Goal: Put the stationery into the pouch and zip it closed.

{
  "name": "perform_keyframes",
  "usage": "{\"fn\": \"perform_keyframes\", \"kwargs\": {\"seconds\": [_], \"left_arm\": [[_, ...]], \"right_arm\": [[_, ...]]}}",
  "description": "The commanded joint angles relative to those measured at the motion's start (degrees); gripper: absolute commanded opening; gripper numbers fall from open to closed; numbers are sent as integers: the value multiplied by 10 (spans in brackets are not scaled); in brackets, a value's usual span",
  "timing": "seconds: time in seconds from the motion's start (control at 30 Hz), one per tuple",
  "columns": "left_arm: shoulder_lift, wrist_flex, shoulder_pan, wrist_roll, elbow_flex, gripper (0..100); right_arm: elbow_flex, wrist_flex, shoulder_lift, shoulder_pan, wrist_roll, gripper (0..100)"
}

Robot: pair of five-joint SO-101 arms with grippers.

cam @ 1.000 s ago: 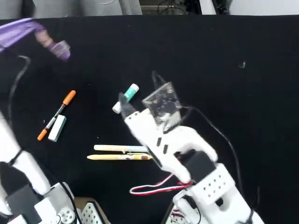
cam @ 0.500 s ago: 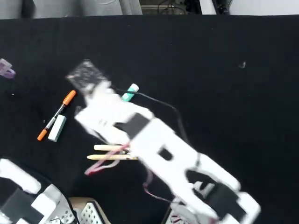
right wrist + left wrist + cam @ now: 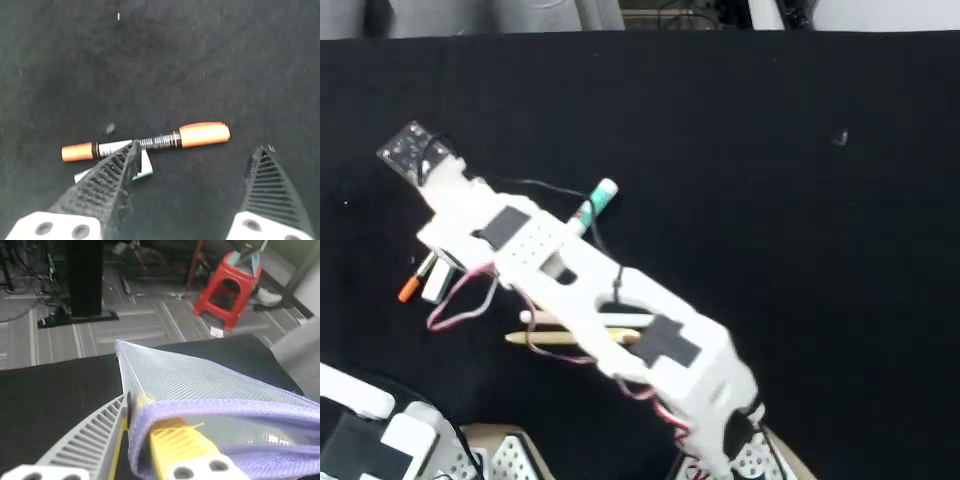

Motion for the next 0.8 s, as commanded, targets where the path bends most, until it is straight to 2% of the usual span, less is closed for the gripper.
{"fn": "perform_keyframes", "kwargs": {"seconds": [0.0,0.3,0.43,0.67,0.77], "left_arm": [[-4,-56,-15,2,18,28],[-9,-73,-30,2,33,28],[-7,-72,-30,2,33,28],[-5,-73,-30,2,33,28],[-5,-73,-30,1,33,28]], "right_arm": [[-139,-1,73,-18,-1,328],[-251,5,230,-48,-1,328],[-290,47,256,-43,-1,328],[-374,208,293,10,0,328],[-414,309,308,42,39,328]]}}
